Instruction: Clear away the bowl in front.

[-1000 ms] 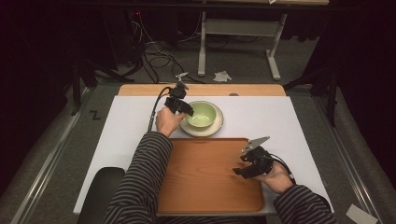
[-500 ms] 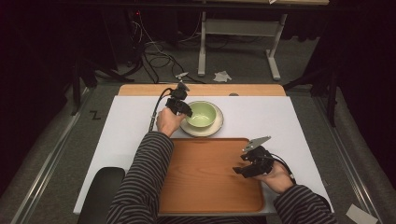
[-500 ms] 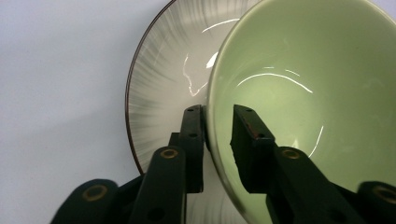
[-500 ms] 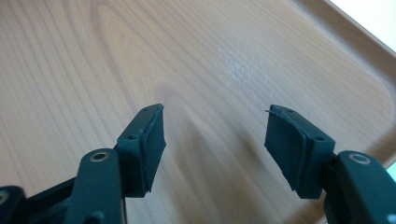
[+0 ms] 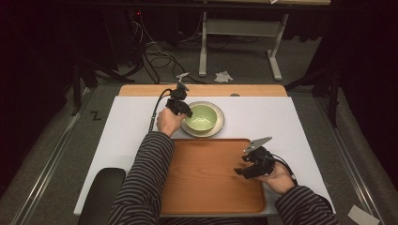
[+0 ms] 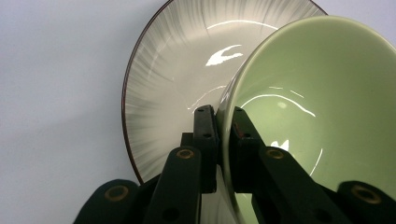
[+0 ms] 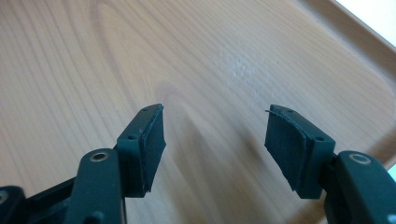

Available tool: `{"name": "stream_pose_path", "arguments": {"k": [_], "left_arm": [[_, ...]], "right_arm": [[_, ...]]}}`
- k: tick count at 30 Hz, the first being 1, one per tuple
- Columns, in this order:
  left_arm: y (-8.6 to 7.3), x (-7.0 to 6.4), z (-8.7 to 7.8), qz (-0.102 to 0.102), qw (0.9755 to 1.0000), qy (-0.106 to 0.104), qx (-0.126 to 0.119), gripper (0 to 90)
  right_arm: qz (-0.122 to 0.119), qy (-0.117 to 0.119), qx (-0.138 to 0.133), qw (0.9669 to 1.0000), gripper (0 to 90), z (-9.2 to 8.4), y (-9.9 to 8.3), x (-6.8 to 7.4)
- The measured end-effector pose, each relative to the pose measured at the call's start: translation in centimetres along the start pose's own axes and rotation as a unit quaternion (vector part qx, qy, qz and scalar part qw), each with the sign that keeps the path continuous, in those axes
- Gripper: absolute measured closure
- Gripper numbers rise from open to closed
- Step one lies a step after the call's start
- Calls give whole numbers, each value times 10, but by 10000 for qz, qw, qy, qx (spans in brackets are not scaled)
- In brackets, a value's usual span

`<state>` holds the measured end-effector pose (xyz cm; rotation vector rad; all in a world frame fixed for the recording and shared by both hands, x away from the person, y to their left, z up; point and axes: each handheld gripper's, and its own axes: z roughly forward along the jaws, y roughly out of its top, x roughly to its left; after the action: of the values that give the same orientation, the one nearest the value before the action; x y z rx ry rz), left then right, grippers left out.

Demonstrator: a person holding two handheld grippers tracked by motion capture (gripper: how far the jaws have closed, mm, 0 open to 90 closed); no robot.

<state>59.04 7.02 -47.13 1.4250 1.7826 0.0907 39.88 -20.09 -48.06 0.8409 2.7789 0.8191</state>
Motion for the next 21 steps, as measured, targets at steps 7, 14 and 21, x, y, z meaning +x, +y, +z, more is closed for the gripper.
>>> {"name": "stream_pose_path", "arguments": {"k": [7, 14, 21], "left_arm": [[0, 0, -1, -4, 10000, -45, -16, 841], [-1, -4, -4, 87, 9998, -132, -124, 839], [-1, -11, -12, 151, 9993, -287, -198, 838]], "right_arm": [[3, -14, -1, 10000, 394, -1, 0, 0], [33, -11, 8, 10000, 394, -1, 0, 0], [8, -8, 16, 10000, 394, 0, 0, 0]]}}
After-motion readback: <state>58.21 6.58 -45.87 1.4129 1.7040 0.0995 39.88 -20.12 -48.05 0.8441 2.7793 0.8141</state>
